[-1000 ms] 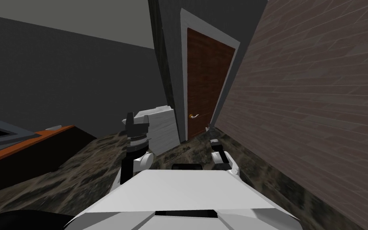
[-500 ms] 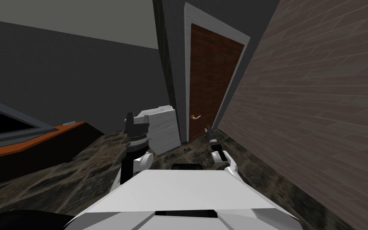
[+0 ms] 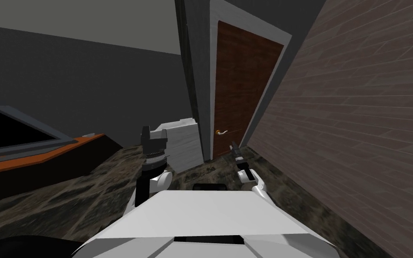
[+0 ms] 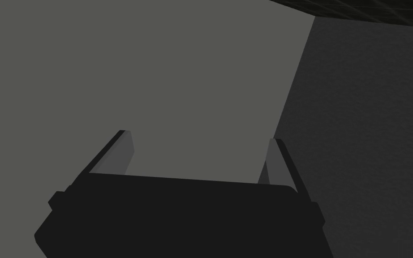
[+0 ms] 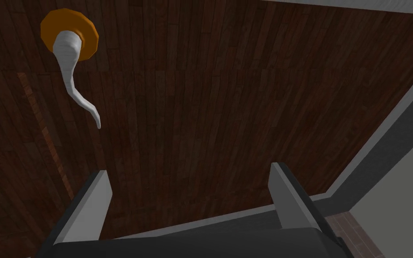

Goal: Pull the door open

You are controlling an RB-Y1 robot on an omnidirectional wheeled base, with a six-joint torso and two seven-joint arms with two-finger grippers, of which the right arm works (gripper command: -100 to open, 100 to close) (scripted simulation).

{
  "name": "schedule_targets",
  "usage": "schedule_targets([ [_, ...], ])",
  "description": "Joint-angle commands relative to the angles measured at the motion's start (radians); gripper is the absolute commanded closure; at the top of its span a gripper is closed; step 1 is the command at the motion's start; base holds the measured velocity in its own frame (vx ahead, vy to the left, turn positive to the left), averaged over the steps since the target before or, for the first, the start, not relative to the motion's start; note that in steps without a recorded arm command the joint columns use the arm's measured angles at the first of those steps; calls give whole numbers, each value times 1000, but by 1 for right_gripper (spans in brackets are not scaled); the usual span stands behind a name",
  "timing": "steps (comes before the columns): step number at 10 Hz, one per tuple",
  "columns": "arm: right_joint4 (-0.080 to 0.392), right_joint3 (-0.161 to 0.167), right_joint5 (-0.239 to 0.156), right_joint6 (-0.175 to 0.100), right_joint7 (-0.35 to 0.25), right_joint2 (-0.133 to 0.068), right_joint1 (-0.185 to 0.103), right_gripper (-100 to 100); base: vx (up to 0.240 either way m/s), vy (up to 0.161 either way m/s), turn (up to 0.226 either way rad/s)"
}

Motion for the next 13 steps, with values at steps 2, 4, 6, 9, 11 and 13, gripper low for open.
schedule_targets([
  [2, 80, 9, -7, -21, -11, -19, -38, -100, 50, -37, 131],
  [4, 126, 13, -10, -29, -17, -28, -55, -100, 52, -42, 89],
  [6, 171, 17, -13, -38, -23, -37, -71, -100, 40, -35, 86],
  [9, 256, 25, -19, -54, -33, -53, -102, -100, 45, -35, 99],
  [11, 292, 29, -22, -62, -38, -61, -117, -100, 61, -59, 103],
  [13, 353, 35, -27, -77, -47, -76, -145, -100, 47, -35, 118],
])
